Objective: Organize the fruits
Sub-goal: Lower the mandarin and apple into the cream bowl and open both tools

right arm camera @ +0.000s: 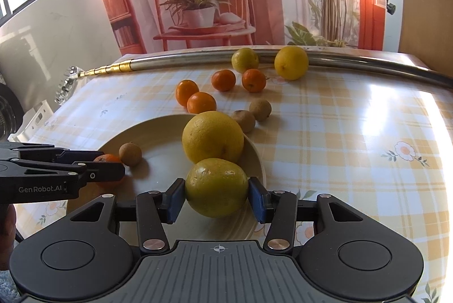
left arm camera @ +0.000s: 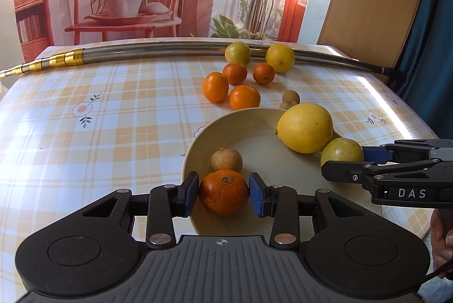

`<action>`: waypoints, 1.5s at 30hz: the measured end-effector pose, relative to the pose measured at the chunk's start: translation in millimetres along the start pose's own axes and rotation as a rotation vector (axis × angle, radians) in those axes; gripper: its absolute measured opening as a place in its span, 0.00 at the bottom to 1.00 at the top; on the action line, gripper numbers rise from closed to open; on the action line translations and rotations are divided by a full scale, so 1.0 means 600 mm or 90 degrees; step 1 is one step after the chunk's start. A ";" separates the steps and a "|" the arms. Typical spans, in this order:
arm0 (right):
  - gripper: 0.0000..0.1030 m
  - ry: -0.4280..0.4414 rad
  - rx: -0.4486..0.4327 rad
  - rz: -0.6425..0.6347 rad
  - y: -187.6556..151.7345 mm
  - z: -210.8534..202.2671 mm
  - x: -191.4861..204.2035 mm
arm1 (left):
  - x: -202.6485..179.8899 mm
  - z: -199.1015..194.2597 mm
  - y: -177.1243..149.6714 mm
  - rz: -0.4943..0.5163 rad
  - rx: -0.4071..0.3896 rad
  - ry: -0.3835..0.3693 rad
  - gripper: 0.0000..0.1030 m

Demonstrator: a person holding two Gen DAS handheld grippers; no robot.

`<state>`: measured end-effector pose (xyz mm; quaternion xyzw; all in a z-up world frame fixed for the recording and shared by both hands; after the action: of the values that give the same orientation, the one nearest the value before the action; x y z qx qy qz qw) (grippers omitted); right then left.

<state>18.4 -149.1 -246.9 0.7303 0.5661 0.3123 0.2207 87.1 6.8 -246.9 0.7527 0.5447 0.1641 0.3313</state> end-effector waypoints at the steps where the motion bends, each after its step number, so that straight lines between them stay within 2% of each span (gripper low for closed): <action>1: 0.43 -0.001 0.000 -0.002 0.001 0.001 0.001 | 0.001 0.002 0.003 0.000 0.000 0.000 0.40; 15: 0.43 0.001 0.005 -0.015 0.017 0.023 0.000 | -0.005 0.027 0.024 0.031 -0.011 0.000 0.40; 29: 0.43 -0.004 0.008 -0.028 0.034 0.043 0.007 | -0.012 0.046 0.031 0.030 -0.006 -0.012 0.39; 37: 0.44 -0.012 -0.001 -0.030 0.039 0.043 0.007 | -0.016 0.049 0.031 0.037 -0.014 -0.013 0.39; 45: 0.44 -0.030 -0.039 -0.043 0.040 0.013 0.011 | -0.012 0.023 0.026 0.017 -0.032 -0.028 0.40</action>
<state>41.8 -148.7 -234.9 0.7109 0.5752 0.3045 0.2665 104.2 -7.6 -245.5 0.7548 0.5229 0.1654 0.3600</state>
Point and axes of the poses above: each gripper's, at about its wrist camera, not at the fingertips, and z roughly the way its jaws point, x to its left, y to its top, the point moved 2 cm from there along z, roughly the way its jaws point, and after that the axes turned 4 degrees about x, right-handed, at the moved point
